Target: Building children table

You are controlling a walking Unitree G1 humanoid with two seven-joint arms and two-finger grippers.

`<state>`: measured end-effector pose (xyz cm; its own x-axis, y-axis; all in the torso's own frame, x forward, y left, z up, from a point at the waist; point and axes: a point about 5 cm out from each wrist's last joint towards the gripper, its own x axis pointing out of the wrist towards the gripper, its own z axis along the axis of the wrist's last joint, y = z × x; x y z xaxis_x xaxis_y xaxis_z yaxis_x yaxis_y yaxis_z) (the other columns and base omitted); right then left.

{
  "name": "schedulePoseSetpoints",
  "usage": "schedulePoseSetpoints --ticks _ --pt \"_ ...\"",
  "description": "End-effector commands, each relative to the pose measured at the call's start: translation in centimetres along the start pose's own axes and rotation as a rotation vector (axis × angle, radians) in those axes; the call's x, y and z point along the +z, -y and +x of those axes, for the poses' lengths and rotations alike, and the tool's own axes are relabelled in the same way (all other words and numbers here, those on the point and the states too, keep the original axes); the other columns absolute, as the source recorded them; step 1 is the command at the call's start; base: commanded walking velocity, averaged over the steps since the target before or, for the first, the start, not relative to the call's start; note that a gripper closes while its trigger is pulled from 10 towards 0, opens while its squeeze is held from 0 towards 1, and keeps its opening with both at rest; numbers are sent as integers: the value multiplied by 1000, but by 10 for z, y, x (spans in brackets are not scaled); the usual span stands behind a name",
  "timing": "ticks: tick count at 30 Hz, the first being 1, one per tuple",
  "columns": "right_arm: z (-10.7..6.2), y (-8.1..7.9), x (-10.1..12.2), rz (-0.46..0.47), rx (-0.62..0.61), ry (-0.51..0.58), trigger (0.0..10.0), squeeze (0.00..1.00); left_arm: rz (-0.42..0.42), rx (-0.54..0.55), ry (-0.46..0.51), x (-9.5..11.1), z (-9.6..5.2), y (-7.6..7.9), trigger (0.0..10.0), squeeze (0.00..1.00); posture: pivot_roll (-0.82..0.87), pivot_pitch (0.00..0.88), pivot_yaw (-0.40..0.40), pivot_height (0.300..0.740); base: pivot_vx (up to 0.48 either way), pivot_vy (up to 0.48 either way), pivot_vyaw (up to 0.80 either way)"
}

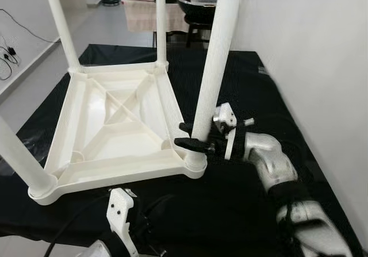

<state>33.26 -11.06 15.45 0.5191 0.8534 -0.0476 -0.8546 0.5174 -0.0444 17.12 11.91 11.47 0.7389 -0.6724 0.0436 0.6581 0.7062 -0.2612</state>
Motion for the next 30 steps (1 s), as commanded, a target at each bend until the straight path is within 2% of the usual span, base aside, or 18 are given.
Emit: schedulePoseSetpoints --ticks 1,3,4,6,8,13,14,15,16,17,19,20,21,24,25,27,29,30 --pt "-15 -37 -49 82 -520 -247 0 0 -8 -4 -1 3 -4 -1 10000 0 11 102 -24 740 0 0 0" --pt "0 -66 -50 18 -349 -265 0 0 -12 -12 -10 2 -5 -4 10000 0 4 91 -10 740 0 0 0" --pt "3 -70 -50 -6 -302 -268 0 0 -11 -14 -12 2 -5 -4 10000 0 4 91 -10 740 0 0 0" --pt "2 -57 -46 -15 -347 -257 0 0 -16 -26 -22 2 -4 -4 10000 0 6 85 -6 740 0 0 0" --pt "2 -54 -48 -6 -349 -262 0 0 -16 -23 -20 2 -4 -5 10000 0 18 81 -18 740 0 0 0" --pt "7 -57 -45 1 -316 -246 0 0 -6 -1 -10 2 -4 -6 10000 0 29 81 -21 740 0 0 0" --pt "8 -51 -36 -12 -360 -225 10000 0 -4 -3 -10 2 -4 -4 10000 0 31 78 -25 740 0 0 0" --pt "8 -51 -36 -12 -360 -225 10000 0 -4 -3 -10 2 -4 -4 10000 0 31 78 -25 740 0 0 0" --pt "10 -48 -25 18 -378 -183 10000 765 -4 -7 -10 2 -3 -4 10000 0 31 77 -25 740 0 0 0" --pt "14 -47 -18 36 -314 -144 10000 1000 -6 -9 -11 2 -3 -4 10000 0 30 73 -24 740 0 0 0" --pt "19 -44 -1 33 -164 -61 10000 1000 -9 -11 -11 2 -2 -4 10000 0 32 70 -26 740 0 0 0" --pt "19 -44 -1 33 -164 -61 10000 1000 -9 -11 -11 2 -2 -4 10000 0 32 70 -26 740 0 0 0" --pt "21 -43 11 14 -65 -4 10000 1000 -10 -13 -11 2 -1 -4 10000 0 33 69 -27 740 0 0 0" --pt "20 -35 25 -12 98 44 10000 1000 -12 -13 -9 1 0 -4 10000 0 38 62 -33 740 0 0 0" --pt "20 -30 29 -37 172 45 10000 114 -12 -13 -8 1 1 -5 10000 0 44 58 -37 740 0 0 0" --pt "19 -24 32 -67 235 38 10000 114 -12 -13 -7 0 2 -5 10000 0 44 58 -37 740 0 0 0" --pt "19 -23 33 -73 245 36 10000 114 -12 -12 -7 0 2 -5 10000 0 44 58 -37 740 0 0 0" --pt "22 -14 30 -66 335 -32 10000 0 -10 -11 -7 -1 2 -5 10000 0 54 51 -45 740 0 0 0"
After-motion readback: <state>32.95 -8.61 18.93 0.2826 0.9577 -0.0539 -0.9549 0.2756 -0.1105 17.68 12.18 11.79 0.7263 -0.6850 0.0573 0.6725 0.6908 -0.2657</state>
